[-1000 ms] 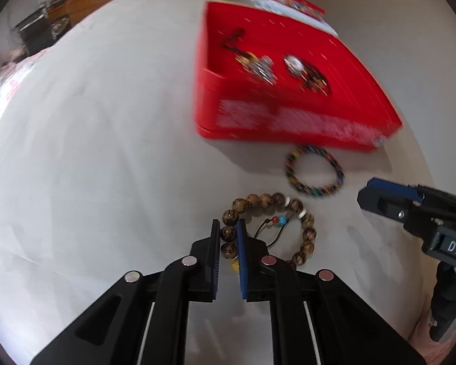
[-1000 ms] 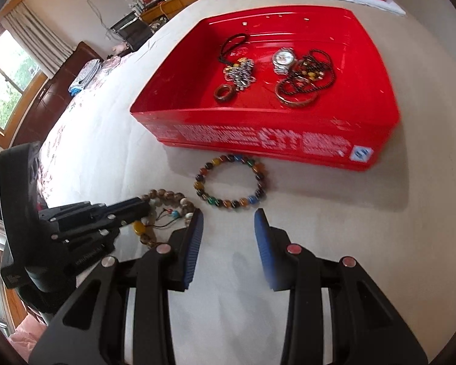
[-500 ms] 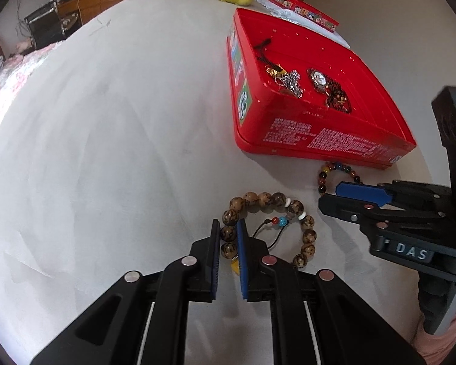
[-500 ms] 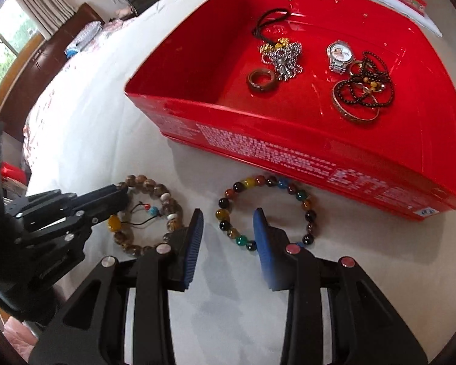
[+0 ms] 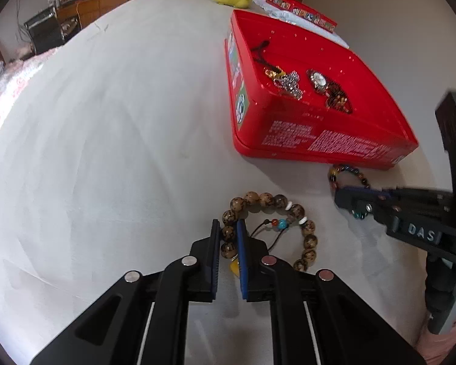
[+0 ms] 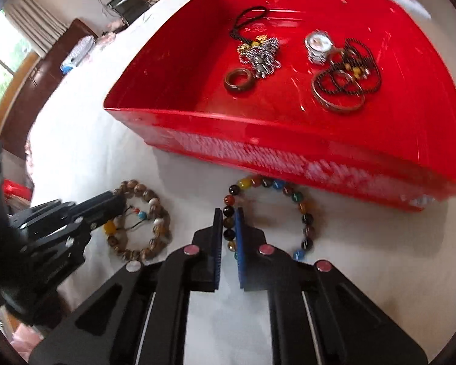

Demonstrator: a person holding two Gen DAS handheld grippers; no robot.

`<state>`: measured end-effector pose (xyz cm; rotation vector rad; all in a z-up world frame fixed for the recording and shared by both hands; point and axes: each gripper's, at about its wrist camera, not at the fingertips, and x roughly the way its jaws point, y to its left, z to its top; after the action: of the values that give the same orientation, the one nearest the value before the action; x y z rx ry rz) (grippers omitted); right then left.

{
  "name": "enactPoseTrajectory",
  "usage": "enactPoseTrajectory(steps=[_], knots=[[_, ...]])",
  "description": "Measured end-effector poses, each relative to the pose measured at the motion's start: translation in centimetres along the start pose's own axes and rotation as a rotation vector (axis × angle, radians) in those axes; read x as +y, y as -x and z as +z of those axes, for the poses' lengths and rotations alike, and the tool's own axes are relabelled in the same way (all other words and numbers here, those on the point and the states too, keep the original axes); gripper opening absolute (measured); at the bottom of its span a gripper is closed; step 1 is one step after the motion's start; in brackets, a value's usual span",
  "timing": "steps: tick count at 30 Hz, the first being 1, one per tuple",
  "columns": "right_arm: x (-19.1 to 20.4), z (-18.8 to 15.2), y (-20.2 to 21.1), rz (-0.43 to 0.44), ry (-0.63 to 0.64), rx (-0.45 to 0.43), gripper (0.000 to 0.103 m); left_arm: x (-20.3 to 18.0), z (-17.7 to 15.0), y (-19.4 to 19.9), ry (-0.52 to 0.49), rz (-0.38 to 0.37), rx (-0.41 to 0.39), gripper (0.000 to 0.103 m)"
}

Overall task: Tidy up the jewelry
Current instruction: 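Grasp the brown wooden bead bracelet with the left tool while the right tool grasps the multicolored bead bracelet, then carry both bracelets into the red box and open both tools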

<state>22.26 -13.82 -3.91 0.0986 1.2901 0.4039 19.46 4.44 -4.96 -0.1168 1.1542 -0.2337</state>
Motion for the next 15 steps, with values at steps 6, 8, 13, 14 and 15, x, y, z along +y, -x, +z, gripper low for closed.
enactPoseTrajectory(steps=[6,8,13,14,15], knots=[[-1.7,-1.4,3.4,0.089,-0.051,-0.05,0.006,0.2,0.1,1.7,0.014,-0.06,-0.036,0.01],[-2.1,-1.6,5.0,0.104,-0.057,-0.073,0.006,0.2,0.0,2.7,0.012,-0.074,-0.06,0.01],[-2.5,-1.9,8.0,0.127,-0.059,-0.129,0.006,-0.3,0.3,5.0,0.003,-0.108,-0.1,0.01],[-2.5,-1.9,8.5,0.13,-0.057,-0.137,0.006,-0.4,0.2,5.3,0.001,-0.114,-0.106,0.01],[-3.0,-1.8,8.8,0.134,-0.054,-0.144,0.006,-0.5,0.3,5.7,-0.002,-0.12,-0.112,0.01]])
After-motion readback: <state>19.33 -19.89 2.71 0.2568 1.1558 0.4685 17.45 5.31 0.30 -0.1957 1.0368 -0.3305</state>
